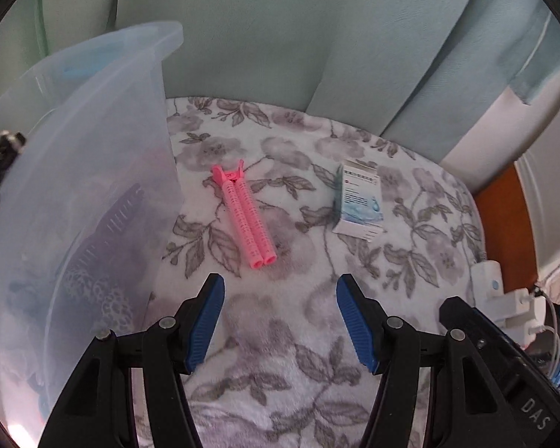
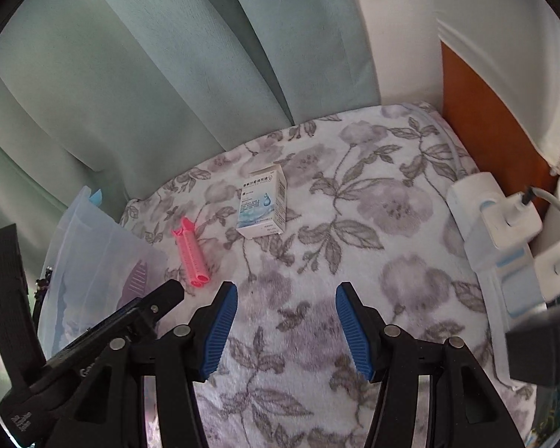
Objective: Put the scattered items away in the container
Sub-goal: 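Reach left tool to the pink curler clip while right tool reaches the ear-drops box, then grasp the pink curler clip with left tool while right tool grasps the ear-drops box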
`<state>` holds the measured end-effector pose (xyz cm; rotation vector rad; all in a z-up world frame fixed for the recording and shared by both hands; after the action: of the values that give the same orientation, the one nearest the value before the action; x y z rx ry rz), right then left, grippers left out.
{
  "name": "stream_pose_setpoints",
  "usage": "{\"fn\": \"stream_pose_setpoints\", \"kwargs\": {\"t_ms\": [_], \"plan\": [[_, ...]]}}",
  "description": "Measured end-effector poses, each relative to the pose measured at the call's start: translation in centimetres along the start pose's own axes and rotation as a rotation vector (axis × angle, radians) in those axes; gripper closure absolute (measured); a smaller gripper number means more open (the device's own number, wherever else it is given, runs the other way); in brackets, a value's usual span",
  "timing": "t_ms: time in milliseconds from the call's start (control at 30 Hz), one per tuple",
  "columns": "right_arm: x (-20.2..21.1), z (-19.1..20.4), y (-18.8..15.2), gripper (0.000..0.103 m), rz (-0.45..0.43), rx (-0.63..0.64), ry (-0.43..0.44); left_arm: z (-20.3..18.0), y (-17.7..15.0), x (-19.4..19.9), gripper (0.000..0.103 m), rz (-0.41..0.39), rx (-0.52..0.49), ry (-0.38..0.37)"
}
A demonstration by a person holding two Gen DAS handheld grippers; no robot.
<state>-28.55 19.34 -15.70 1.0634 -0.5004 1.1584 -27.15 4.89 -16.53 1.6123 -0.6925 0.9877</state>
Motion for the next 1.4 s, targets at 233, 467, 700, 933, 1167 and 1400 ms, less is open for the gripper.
{"fn": "stream_pose_setpoints", "kwargs": {"t_ms": [233,467,700,933,1167,1400], "plan": [[-2.9,0.7,1.3,0.044,0.016,0.029,-0.002,1.1,0.7,-3.0,0.039,0.017,0.02,0.025],[-5.5,2.1,2.4,0.044,0.028,0.062,0.008,1.9,1.7,-4.8,0.039,0.009,0.027,0.036],[-8.5,3.2,3.5,0.044,0.038,0.087,0.019,2.2,2.3,-6.8,0.04,0.014,0.039,0.044],[-11.3,3.8,4.0,0.044,0.054,0.11,0.022,2.7,2.3,-8.1,0.04,0.016,0.056,0.053],[-13.2,4.2,4.2,0.044,0.063,0.134,0.003,2.6,2.9,-8.5,0.04,-0.003,0.037,0.074],[-14.2,4.7,4.8,0.044,0.04,0.175,-0.028,2.4,3.5,-8.9,0.041,-0.021,0.023,0.098]]}}
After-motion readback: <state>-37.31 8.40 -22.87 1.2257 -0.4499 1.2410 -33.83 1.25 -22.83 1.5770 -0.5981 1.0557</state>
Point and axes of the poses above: each gripper's, at about its wrist camera, not at the fingertips, and x roughly against the way its jaws point, z to its left, y to its top, the point moved 10 cm from there along -x, roughly the way its jaws point, and after that the axes turned 8 degrees about -x, right-handed, at the moved point
